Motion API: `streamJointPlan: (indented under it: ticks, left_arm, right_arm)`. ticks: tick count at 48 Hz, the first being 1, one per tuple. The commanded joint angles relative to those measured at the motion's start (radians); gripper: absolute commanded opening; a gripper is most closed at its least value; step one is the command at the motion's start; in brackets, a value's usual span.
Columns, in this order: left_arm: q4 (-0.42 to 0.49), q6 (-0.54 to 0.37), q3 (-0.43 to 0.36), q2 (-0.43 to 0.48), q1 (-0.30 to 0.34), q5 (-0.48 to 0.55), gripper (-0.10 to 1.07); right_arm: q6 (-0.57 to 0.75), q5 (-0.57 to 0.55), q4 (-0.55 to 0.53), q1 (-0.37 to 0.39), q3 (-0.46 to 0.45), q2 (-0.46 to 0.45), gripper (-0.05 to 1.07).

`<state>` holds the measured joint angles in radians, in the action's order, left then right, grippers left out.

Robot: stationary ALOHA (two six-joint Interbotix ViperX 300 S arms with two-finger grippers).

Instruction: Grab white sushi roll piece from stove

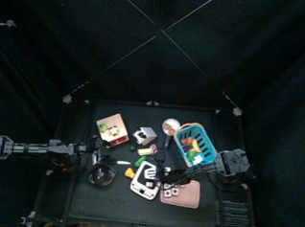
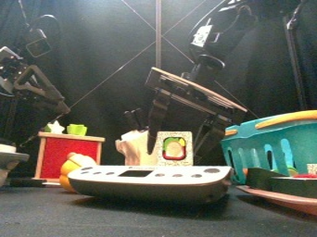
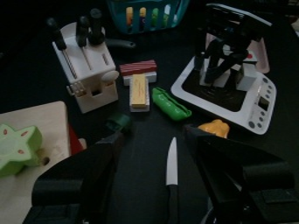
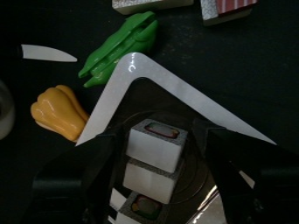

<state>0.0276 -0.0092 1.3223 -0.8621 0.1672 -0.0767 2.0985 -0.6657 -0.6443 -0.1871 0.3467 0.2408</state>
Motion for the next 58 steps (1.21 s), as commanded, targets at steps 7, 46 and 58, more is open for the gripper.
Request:
streamJointPlan:
  ticks: [7,46,58]
  left_arm:
    - [-0.002,0.002,-0.012,0.003,-0.003,-0.003,0.93]
    - [-0.002,0.0,-0.011,0.002,-0.003,-0.003,0.93]
    - [-0.002,0.0,-0.012,0.002,-0.002,-0.003,0.93]
  right_arm:
    - [-0.002,0.003,-0.005,0.005,-0.018,-0.021,0.93]
    - [-0.002,0.003,-0.02,0.008,-0.031,-0.032,0.58]
    - [-0.002,-0.006,-0.038,0.014,-0.032,-0.051,0.58]
